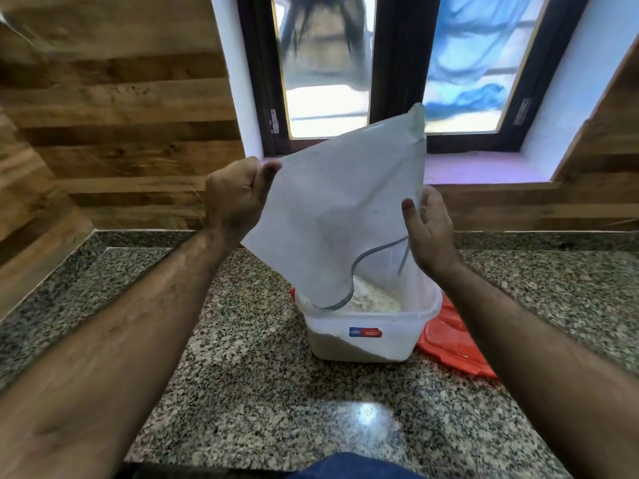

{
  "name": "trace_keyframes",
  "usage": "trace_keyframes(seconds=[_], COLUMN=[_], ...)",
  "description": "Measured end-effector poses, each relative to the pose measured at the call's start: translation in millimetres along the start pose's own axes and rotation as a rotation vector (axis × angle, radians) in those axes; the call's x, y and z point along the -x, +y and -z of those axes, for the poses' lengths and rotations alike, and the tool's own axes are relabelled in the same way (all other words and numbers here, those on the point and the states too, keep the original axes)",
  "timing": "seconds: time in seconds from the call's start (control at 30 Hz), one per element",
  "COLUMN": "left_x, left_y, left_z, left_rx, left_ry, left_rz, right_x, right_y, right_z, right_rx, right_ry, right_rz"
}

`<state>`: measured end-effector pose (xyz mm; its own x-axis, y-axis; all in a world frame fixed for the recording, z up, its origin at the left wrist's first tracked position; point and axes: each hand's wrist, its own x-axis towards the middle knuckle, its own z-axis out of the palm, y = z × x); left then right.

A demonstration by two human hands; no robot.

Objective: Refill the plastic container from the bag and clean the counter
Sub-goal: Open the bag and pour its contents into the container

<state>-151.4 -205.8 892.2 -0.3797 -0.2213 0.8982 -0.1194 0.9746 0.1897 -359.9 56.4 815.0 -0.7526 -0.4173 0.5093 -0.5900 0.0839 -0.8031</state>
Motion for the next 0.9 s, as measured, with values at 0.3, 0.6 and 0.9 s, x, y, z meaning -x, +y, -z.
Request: trace_keyframes(seconds=[0.3, 0.6, 0.9], left_x=[2.2, 13.1, 11.3], left_y=[-20.9, -28.7, -27.1], left_z=[17.3, 15.2, 13.6], left_rx=[-0.031, -0.190, -0.196], left_ry=[-0.008, -0.033, -0.045], left_rz=[0.083, 0.022, -0.001], right_x=[-6.4, -6.3, 2.5], right_y=[0.9, -3.8, 0.2], right_z=[-12.4, -9.1, -11.8], right_rx=[0.057, -0.152, 0.013], right_ry=[-0.067, -0.138, 0.000], right_rz=[0.090, -0.167, -0.171])
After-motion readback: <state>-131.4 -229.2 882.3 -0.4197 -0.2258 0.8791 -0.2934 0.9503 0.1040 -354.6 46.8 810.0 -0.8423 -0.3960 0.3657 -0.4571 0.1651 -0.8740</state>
